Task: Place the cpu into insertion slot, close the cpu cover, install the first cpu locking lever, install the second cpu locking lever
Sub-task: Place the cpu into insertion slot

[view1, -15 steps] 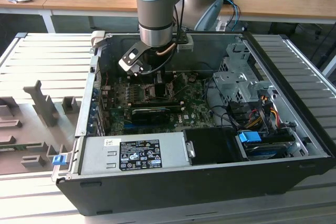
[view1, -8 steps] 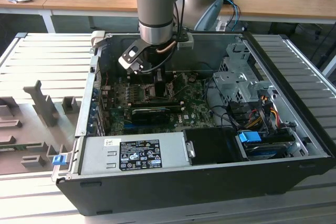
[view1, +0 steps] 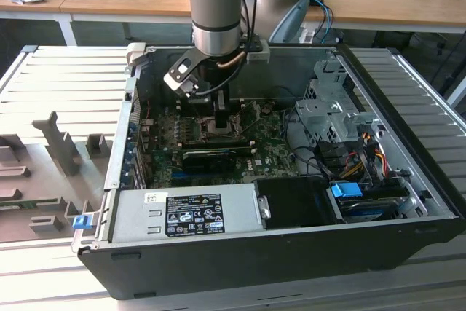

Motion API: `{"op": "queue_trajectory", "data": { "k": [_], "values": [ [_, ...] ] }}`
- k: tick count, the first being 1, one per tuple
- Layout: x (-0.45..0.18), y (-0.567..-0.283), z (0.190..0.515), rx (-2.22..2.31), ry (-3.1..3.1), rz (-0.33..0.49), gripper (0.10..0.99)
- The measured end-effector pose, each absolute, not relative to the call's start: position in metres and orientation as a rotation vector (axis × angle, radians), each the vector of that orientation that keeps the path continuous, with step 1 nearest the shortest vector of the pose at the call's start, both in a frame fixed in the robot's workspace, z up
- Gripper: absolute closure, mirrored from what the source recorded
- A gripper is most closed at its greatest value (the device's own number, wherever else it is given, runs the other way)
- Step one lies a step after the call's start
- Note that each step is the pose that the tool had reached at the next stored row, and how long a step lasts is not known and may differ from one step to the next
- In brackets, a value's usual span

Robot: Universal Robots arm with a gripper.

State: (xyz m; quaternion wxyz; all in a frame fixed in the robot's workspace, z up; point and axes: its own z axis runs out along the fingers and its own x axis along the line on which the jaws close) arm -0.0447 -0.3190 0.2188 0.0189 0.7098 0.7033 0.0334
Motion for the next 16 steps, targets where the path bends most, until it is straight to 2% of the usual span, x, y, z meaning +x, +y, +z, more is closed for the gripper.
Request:
{"op": "queue_trajectory", "data": {
  "k": [1, 3, 4, 6, 16],
  "values": [
    [-0.0447, -0.319, 0.2192, 2.204, 2.183, 0.104, 0.749],
    [-0.0447, -0.319, 0.2201, 2.203, 2.183, 0.103, 0.871],
    [-0.0447, -0.3191, 0.2209, 2.202, 2.183, 0.101, 0.871],
    [-0.0447, -0.319, 0.2219, 2.202, 2.182, 0.1, 0.98],
    [-0.0447, -0.3191, 0.2265, 2.201, 2.181, 0.098, 0.98]
  ]
}}
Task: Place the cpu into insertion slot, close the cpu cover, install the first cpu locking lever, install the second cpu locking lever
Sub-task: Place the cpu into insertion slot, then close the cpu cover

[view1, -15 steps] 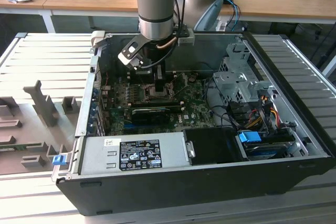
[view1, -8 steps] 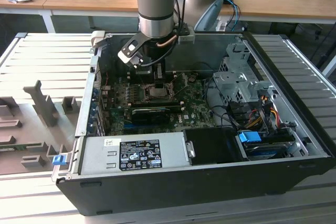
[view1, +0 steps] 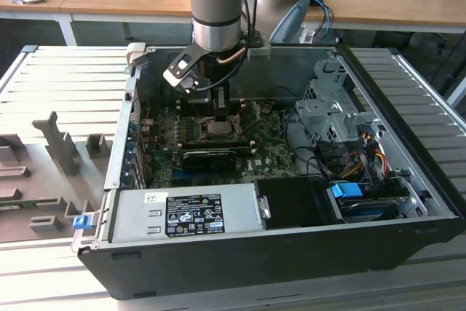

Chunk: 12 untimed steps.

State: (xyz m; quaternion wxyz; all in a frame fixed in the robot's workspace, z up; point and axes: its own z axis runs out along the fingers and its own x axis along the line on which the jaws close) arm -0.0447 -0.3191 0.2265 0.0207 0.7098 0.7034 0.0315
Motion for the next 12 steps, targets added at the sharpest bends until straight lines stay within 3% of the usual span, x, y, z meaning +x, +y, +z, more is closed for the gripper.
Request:
{"op": "queue_trajectory", "data": {
  "k": [12],
  "values": [
    [-0.043, -0.319, 0.2315, 2.202, 2.182, 0.094, 0.98]
  ]
}}
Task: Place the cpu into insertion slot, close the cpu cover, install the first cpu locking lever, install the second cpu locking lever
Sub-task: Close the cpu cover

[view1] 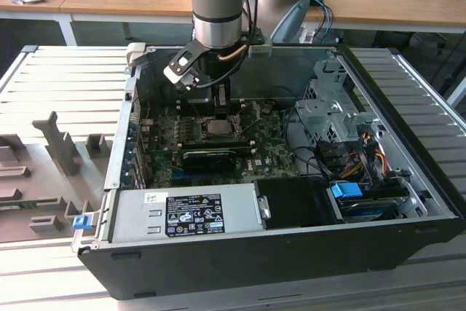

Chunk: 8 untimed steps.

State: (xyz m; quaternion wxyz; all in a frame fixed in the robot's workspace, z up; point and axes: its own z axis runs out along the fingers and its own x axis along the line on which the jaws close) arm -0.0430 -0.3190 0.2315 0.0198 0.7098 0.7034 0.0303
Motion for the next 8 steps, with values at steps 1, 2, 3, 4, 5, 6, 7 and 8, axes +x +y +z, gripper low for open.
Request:
{"op": "queue_trajectory", "data": {
  "k": [1, 2, 3, 4, 5, 6, 7, 8],
  "values": [
    [-0.0409, -0.319, 0.2315, 2.204, 2.184, 0.091, 0.98],
    [-0.0377, -0.3191, 0.2315, 2.205, 2.185, 0.089, 0.98],
    [-0.0358, -0.3191, 0.2315, 2.206, 2.185, 0.088, 0.98],
    [-0.0344, -0.3191, 0.2315, 2.206, 2.185, 0.087, 0.98],
    [-0.033, -0.3191, 0.2315, 2.207, 2.186, 0.085, 0.98],
    [-0.033, -0.3191, 0.2315, 2.207, 2.186, 0.085, 0.98],
    [-0.033, -0.3191, 0.232, 2.208, 2.186, 0.085, 0.98],
    [-0.033, -0.3191, 0.2326, 2.208, 2.186, 0.085, 0.98]
  ]
}}
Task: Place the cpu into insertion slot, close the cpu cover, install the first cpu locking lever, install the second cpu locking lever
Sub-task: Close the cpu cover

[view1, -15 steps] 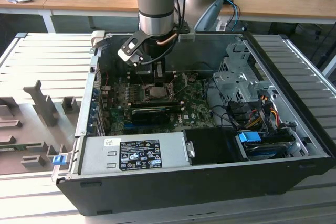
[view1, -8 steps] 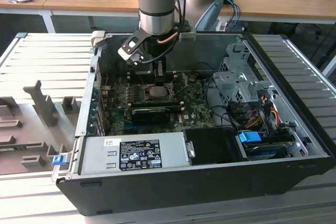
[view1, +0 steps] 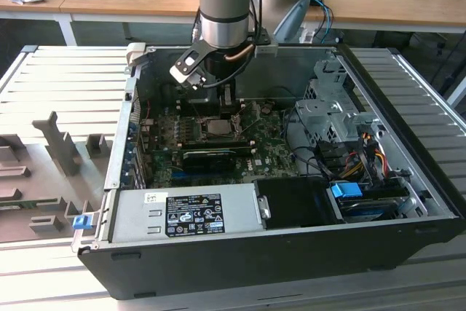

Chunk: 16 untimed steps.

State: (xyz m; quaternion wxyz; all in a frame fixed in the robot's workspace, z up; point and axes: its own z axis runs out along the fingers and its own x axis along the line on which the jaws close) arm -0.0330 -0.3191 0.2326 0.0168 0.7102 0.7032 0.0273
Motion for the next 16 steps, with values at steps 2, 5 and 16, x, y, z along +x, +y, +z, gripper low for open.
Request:
{"op": "queue_trajectory", "data": {
  "k": [2, 5, 16],
  "values": [
    [-0.033, -0.319, 0.235, 2.208, 2.186, 0.085, 0.98],
    [-0.033, -0.319, 0.239, 2.208, 2.186, 0.085, 0.98],
    [-0.033, -0.319, 0.247, 2.208, 2.186, 0.085, 0.98]
  ]
}}
